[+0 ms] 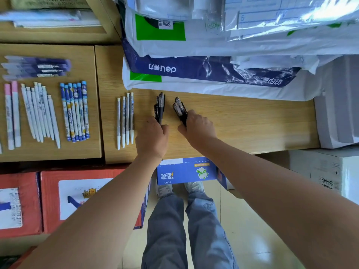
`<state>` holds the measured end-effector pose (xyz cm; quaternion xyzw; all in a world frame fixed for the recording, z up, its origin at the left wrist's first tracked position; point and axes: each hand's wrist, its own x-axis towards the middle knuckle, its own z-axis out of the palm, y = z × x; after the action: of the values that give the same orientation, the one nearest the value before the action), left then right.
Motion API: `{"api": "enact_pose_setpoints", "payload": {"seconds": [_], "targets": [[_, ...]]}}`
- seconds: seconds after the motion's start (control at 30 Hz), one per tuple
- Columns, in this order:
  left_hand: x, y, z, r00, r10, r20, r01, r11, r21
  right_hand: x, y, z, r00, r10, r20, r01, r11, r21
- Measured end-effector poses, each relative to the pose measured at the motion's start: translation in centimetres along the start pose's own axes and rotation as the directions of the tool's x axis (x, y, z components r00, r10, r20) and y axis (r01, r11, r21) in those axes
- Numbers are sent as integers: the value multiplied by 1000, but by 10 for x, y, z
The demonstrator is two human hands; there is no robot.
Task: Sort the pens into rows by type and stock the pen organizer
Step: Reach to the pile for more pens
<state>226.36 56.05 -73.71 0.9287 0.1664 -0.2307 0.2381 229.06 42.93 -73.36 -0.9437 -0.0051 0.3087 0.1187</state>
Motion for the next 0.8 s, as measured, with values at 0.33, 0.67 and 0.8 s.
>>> {"api": "enact_pose_setpoints", "payload": {"seconds": [0.33,0.67,0.8], "targets": [[-34,42,-30,964,172,200,-110,951,-291,-47,21,-50,963,225,145,-240,484,841],[-111,158,-66,909,343,239,-251,905,-343,-160,92,-155,932,361,46,-111,163,980],[-157,213,-69,877,408,253,-334,897,-289,-216,139,-181,930,366,28,-105,193,976]]}}
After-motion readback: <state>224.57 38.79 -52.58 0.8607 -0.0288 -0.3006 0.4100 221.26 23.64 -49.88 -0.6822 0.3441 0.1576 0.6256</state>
